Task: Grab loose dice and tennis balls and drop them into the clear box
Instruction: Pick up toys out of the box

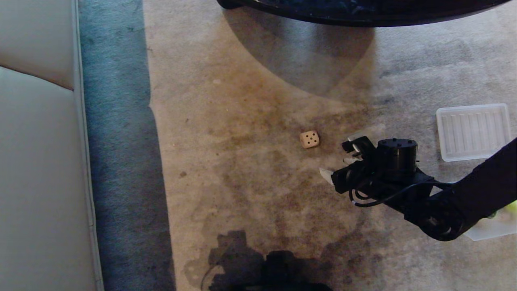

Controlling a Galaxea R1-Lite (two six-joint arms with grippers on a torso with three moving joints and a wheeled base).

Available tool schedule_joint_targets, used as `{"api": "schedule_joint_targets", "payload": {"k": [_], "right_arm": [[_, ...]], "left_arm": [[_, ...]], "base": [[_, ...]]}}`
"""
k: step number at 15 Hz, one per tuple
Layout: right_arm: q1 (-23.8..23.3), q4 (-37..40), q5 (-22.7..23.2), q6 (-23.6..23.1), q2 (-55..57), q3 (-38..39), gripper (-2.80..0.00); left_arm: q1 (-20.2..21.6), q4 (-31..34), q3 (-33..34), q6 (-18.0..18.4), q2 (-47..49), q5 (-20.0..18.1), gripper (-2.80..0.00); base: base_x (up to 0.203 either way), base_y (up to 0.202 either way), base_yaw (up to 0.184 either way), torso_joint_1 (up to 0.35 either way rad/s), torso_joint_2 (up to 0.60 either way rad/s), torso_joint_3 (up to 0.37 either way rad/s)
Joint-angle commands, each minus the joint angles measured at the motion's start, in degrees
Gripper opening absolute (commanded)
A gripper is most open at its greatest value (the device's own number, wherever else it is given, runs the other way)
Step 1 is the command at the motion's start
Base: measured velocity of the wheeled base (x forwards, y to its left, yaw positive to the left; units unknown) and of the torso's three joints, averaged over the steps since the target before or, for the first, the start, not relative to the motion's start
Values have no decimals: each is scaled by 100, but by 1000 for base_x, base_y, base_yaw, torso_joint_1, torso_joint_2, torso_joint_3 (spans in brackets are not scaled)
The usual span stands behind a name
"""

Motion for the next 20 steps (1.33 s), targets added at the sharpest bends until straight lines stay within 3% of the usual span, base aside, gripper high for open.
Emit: {"api": "schedule_joint_targets", "payload": {"k": [1,8,11,20], "right_arm": [[-13,-37,-19,-16,108,-33,0],[-16,-162,-119,-10,881,-597,0],[24,-679,-108,-14,1526,-1352,0],[41,-1062,-96,-306,2222,-2594,0]], "left_arm": [[0,2,0,1,-2,0,-280],[0,2,0,1,-2,0,-280],[0,2,0,1,-2,0,-280],[0,2,0,1,-2,0,-280]], "base": [[0,0,0,0,0,0],[0,0,0,0,0,0],[0,0,0,0,0,0],[0,0,0,0,0,0]]}}
